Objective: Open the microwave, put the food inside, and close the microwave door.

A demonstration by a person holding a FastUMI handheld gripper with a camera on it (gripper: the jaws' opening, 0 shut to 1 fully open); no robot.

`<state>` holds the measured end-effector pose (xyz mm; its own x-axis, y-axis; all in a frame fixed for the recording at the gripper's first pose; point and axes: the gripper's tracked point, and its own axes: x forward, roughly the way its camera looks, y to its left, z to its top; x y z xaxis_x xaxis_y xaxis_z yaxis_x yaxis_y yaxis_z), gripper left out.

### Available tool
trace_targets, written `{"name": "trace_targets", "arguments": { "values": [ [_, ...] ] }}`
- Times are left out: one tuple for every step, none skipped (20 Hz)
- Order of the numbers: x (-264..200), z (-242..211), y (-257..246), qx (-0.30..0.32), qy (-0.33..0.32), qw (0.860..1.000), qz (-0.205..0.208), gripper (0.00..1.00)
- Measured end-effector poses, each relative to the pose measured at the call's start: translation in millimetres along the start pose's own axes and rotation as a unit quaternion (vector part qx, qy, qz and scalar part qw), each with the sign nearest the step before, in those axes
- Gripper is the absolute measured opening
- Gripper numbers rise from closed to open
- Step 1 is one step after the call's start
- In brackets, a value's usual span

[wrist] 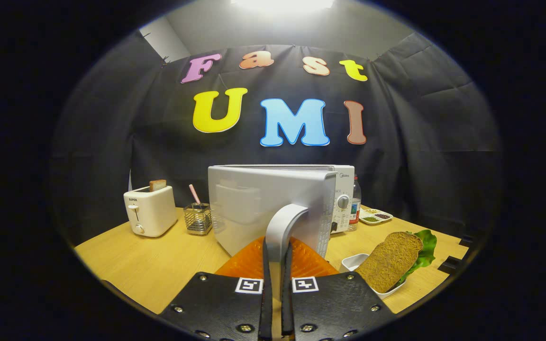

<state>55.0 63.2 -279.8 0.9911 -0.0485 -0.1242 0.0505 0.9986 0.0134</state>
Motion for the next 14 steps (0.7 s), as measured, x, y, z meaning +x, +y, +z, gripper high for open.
{"name": "trace_targets", "arguments": {
  "values": [
    [-5,0,10,0.0,-0.004,1.0,0.0,0.08],
    [-11,0,23,-0.004,-0.007,1.0,0.002,0.08],
    [-16,0,35,-0.006,-0.011,1.0,0.007,0.08],
    [-22,-1,52,-0.008,-0.014,1.0,0.015,0.08],
    [-26,-1,66,-0.009,-0.016,1.0,0.023,0.08],
    [-29,-2,79,-0.009,-0.017,0.999,0.03,0.08],
    [-33,-2,90,-0.009,-0.019,0.999,0.032,0.08],
    [-35,-1,102,-0.012,-0.021,0.999,0.032,0.08],
    [-37,-1,114,-0.014,-0.024,0.999,0.032,0.08],
    [-39,-1,128,-0.015,-0.029,0.999,0.033,0.07],
    [-41,-1,142,-0.017,-0.032,0.999,0.031,0.07],
    [-41,-1,147,-0.021,-0.036,0.999,0.024,0.07],
    [-42,-2,152,-0.025,-0.038,0.999,0.015,0.07],
    [-41,-2,156,-0.024,-0.038,0.999,0.009,0.07]
  ]
}}
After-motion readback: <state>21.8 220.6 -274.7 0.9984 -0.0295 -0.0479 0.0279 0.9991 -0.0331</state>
